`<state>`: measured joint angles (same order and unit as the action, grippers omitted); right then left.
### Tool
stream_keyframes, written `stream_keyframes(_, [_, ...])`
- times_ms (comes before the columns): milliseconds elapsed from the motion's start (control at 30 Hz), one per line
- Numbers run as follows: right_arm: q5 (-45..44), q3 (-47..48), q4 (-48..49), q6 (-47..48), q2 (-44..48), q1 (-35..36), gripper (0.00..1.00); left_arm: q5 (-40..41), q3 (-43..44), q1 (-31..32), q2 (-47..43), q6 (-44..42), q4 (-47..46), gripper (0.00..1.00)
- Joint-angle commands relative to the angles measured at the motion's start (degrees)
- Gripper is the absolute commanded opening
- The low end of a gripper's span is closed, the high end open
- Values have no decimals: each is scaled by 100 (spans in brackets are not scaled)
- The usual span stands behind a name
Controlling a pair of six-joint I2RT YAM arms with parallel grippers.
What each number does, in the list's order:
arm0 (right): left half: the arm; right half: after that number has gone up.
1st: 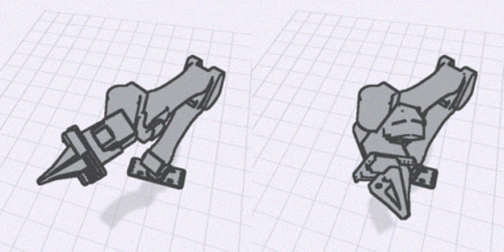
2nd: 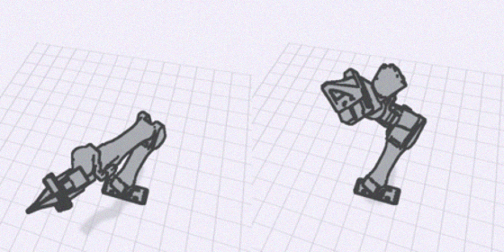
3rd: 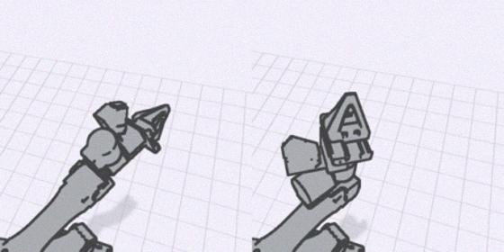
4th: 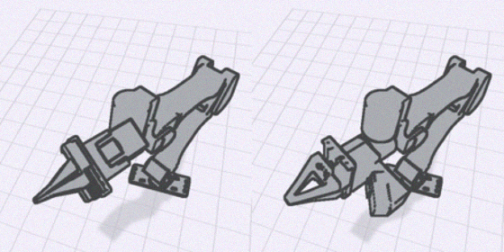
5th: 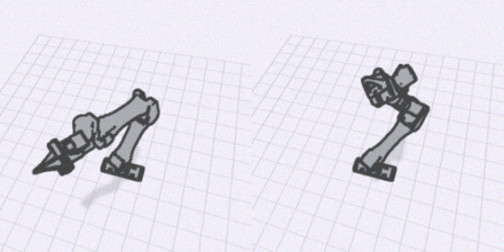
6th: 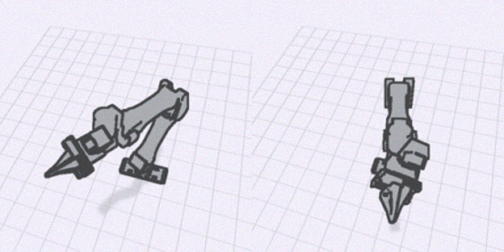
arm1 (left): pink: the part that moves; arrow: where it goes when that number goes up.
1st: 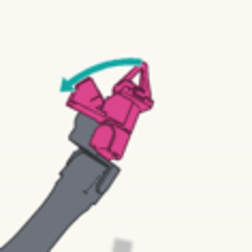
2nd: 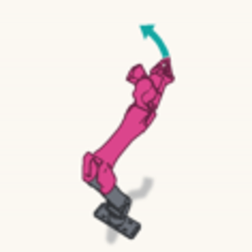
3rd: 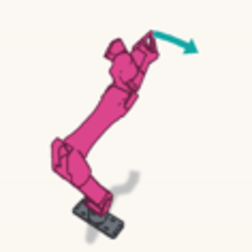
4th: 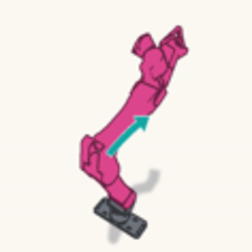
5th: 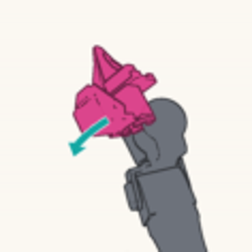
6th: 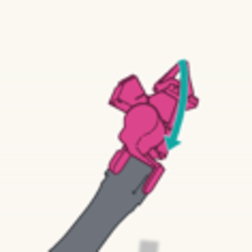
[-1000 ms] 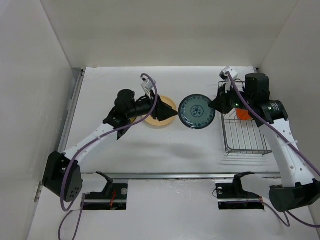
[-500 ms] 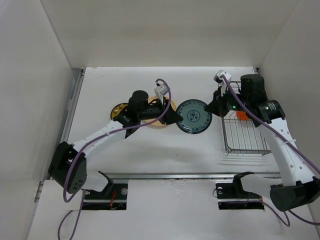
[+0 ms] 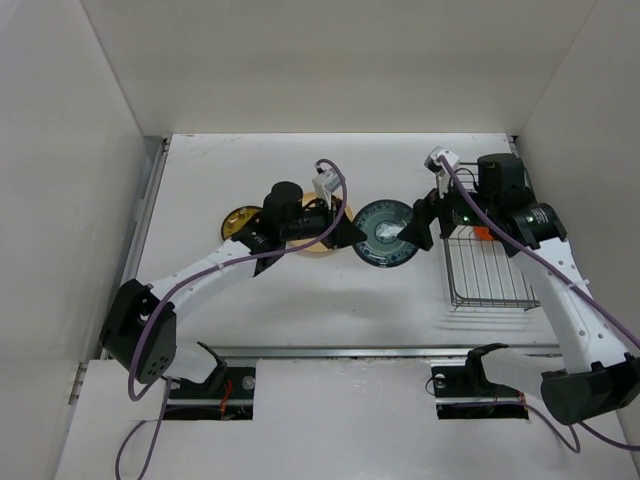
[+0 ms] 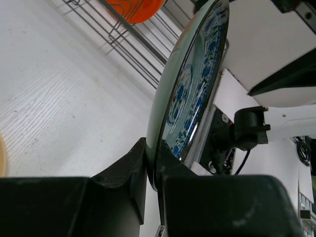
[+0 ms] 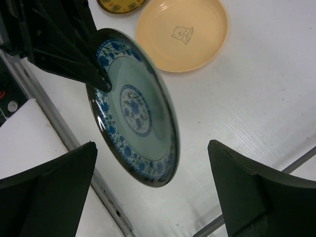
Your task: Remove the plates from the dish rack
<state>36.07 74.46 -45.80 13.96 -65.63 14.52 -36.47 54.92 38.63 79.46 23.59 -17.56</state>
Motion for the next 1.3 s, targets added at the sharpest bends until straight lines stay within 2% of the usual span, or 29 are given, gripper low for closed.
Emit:
stream_keyframes(0, [-283, -176, 457, -189, 374, 42, 100, 490, 274, 30, 235, 136, 6, 0])
stream_keyframes(33, [-772, -247, 623, -322, 453, 42, 100, 683, 422, 30, 341, 189, 120, 0])
stream_keyframes(167, [-1524, -555, 1240, -639, 849, 42, 100, 764, 538, 83, 947, 242, 490, 0])
stream_keyframes(567, [-1744, -819, 1627, -815, 1087, -319, 100, 764, 538, 189, 1748, 66, 806, 0])
stream_keyframes(700, [-1744, -819, 1627, -868, 1087, -380, 100, 764, 538, 189, 1810, 5, 860, 0])
stream_keyframes(800, [-1744, -871, 1627, -868, 1087, -433, 100, 1097, 415, 189, 1705, 74, 764, 0])
stream_keyframes(867, [-1744, -871, 1680, -868, 1140, -486, 100, 1317, 109, -83, 1389, 276, 553, 0])
stream_keyframes(1033, [-1691, -976, 1732, -868, 1140, -538, 100, 1871, -832, -996, 152, 1539, -298, 0])
stream_keyframes(1067, [-1691, -977, 1732, -868, 1140, -538, 100, 1871, -1007, -1346, -25, 1726, -440, 0])
stream_keyframes(1267, [-1639, -977, 1732, -868, 1140, -591, 100, 1748, -1835, -2368, -869, 2482, -793, 0])
